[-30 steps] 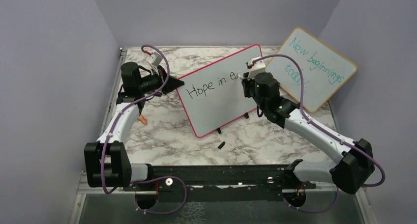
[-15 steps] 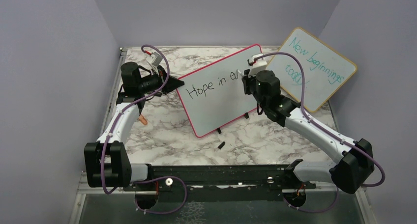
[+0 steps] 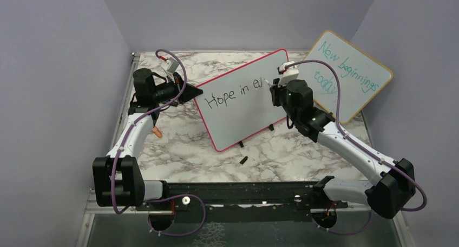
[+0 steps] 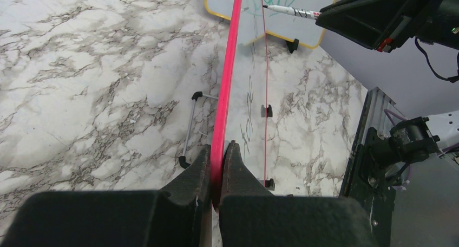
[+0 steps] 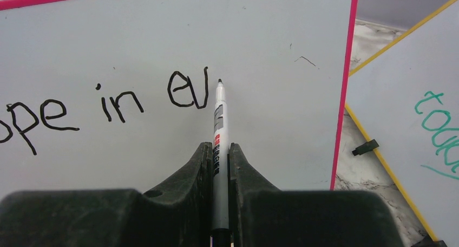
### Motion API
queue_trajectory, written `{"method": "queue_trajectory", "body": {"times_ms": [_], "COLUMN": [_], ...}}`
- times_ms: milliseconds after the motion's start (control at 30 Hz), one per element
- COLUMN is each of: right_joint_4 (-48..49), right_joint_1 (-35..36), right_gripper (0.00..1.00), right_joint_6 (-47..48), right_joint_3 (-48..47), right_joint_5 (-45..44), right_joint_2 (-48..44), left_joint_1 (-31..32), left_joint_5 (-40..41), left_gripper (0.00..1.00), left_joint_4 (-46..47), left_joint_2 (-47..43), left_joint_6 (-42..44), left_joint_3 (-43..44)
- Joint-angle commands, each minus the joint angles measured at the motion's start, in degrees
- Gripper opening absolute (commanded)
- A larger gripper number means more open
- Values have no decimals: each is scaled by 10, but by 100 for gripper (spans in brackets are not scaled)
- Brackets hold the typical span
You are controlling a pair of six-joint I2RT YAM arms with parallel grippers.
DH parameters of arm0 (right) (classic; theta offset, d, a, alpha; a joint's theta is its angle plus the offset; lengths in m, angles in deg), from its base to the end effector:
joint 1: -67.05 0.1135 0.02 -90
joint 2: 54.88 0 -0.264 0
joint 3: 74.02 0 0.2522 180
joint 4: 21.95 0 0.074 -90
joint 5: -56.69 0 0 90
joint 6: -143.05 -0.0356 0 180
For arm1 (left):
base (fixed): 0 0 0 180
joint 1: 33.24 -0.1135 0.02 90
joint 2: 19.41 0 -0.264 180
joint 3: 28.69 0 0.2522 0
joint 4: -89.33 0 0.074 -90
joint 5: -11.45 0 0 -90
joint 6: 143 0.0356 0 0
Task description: Write a sentence on the whiteboard
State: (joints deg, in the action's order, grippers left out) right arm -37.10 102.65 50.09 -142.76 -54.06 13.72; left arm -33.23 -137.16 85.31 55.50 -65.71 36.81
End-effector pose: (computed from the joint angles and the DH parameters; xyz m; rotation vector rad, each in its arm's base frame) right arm 0.2346 0.1524 0.3321 -0.2632 1.7986 0.1449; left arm 0.2901 -0.0304 0.3057 0.5471 1.7305 -1.0708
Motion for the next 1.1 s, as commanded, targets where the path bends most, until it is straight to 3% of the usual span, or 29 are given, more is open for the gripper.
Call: {"method": "queue_trajectory", "body": {"times_ms": [0,1067], "right_joint_4": [-5,27], "right_joint_1": [-4,-28], "right_gripper": [1,1], "right_joint_6": [-9,-6], "right_joint_3": [5,-4], "right_joint_5": [22,11], "right_joint_2": [4,32], "left_joint_1": [7,7], "left_joint_5": [43,40], "left_gripper": [0,0], "left_joint_4": [-64,-64], "left_joint_2": [22,23], "left_joint_6": [91,93], "left_joint_3": [-20,-20]}}
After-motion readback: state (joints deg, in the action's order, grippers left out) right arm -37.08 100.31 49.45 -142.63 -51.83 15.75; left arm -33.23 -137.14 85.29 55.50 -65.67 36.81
